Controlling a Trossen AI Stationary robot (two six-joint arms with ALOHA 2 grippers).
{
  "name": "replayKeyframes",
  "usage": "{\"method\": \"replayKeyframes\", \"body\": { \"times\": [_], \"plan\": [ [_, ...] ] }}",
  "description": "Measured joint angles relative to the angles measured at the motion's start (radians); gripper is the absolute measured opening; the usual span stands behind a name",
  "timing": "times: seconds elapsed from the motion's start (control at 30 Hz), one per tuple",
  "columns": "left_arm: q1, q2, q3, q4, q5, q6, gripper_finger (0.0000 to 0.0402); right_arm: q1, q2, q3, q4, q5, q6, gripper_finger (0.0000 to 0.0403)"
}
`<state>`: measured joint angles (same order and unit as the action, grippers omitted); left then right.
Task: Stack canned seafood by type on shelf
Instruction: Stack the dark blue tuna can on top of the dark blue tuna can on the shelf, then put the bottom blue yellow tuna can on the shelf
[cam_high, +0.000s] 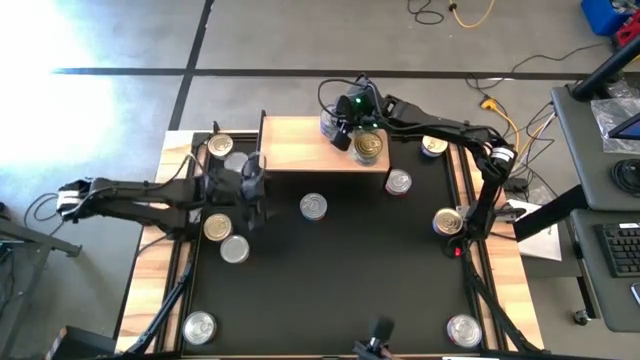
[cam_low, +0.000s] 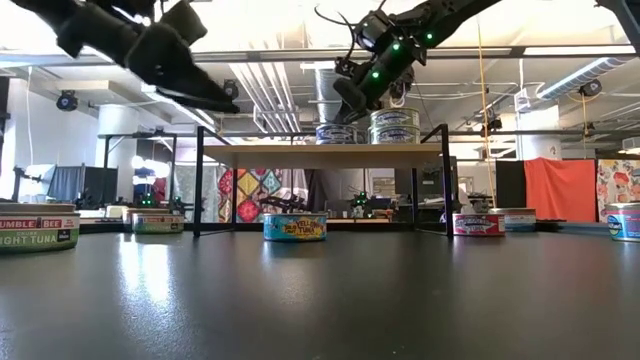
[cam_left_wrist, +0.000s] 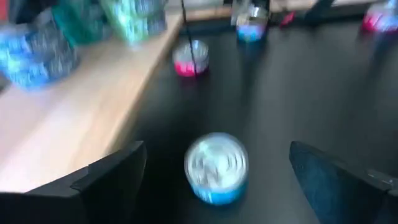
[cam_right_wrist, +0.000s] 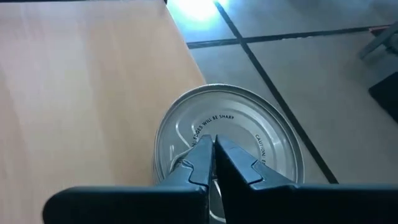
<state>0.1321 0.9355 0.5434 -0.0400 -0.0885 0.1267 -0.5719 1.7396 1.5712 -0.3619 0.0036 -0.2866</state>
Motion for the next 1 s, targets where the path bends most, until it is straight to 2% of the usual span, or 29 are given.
{"method": "replayKeyframes", "body": {
  "times": [0.17,0.33,0.53,0.63,0.8,1.0],
  "plan": [
    [-0.209,0.006,0.007,-0.209,-0.216,-0.159,0.0377,0.046,-0.045,0.040,0.016,-0.018,-0.030,0.0013],
    [-0.379,0.030,0.070,-0.450,-0.249,-0.417,0.0377,0.133,-0.096,0.045,0.058,-0.119,-0.027,0.0013],
    [-0.564,0.077,0.158,-0.726,-0.193,-0.683,0.0375,0.329,-0.111,0.045,0.046,-0.136,-0.011,0.0013],
    [-0.679,0.121,0.203,-0.797,-0.143,-0.816,0.0367,0.441,-0.108,0.045,0.023,-0.117,0.016,0.0013],
    [-0.910,0.216,0.261,-0.798,-0.002,-1.060,0.0355,0.617,-0.108,0.044,-0.038,0.058,0.067,0.0013],
    [-1.185,0.352,0.327,-0.799,0.083,-1.430,0.0351,0.781,-0.103,0.041,-0.047,0.213,0.166,0.0013]
  ]
}}
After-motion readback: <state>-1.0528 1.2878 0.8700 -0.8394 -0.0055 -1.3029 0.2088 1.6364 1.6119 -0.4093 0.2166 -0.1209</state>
